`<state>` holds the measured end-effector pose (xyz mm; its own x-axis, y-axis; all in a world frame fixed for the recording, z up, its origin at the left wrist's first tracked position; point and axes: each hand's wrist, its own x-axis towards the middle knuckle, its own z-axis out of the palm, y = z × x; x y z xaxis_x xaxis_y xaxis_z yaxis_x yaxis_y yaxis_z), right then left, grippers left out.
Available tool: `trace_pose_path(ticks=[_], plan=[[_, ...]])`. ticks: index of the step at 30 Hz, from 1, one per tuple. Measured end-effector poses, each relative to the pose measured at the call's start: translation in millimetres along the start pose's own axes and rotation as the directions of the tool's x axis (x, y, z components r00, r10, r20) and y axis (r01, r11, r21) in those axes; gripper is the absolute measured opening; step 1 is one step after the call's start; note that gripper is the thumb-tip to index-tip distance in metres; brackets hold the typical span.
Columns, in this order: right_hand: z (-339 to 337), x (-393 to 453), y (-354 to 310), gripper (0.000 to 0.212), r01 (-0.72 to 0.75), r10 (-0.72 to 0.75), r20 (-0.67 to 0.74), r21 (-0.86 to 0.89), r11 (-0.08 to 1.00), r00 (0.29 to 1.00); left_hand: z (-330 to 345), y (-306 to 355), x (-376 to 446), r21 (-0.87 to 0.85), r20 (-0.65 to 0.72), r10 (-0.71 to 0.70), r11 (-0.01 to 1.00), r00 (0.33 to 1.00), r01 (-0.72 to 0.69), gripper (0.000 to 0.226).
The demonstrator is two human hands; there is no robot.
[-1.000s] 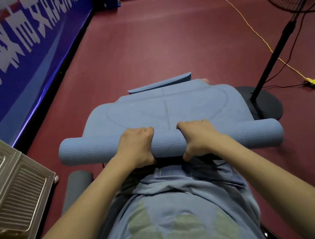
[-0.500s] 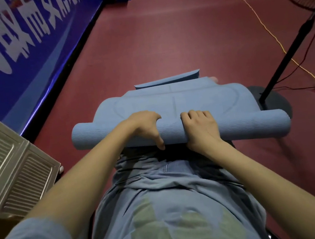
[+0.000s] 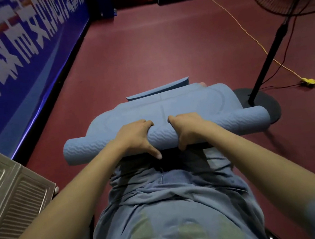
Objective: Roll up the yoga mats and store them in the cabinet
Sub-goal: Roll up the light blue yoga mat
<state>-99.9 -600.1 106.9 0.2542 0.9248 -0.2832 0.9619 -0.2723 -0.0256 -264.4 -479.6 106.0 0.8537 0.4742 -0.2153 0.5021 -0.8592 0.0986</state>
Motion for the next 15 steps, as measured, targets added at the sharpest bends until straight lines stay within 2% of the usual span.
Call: trace_pose_path(ticks=[3, 6, 8, 10, 13, 15], plan=[[3, -3, -1, 0.072, -0.001, 0.001, -0.035, -0.009, 1.000, 0.999, -7, -10, -5, -0.002, 0.045, 0.015, 1.000, 0.999, -0.015, 0.115], [8, -8, 0, 0.070, -0.001, -0.001, -0.081, -0.028, 1.000, 0.997, -9, -38, -24, 0.037, 0.060, -0.079, 0.996, 0.995, 0.077, 0.129], [14, -11, -3, 0.071, 0.016, -0.025, -0.138, -0.069, 0.998, 0.990, -4, -54, -37, 0.066, 0.017, -0.130, 0.990, 0.991, 0.128, 0.132], [26, -17, -1, 0.075, 0.064, -0.082, -0.197, -0.094, 0.994, 0.977, 3, -57, -45, 0.107, -0.039, -0.118, 0.987, 0.992, 0.121, 0.126], [40, -36, 22, 0.097, 0.183, -0.180, -0.252, -0.013, 0.983, 0.951, 9, -52, -48, 0.185, -0.113, -0.060, 0.980, 0.992, 0.080, 0.112], [43, -53, 48, 0.107, 0.162, -0.151, -0.279, 0.019, 0.987, 0.948, 9, -51, -47, 0.187, -0.132, -0.050, 0.980, 0.990, 0.074, 0.106]])
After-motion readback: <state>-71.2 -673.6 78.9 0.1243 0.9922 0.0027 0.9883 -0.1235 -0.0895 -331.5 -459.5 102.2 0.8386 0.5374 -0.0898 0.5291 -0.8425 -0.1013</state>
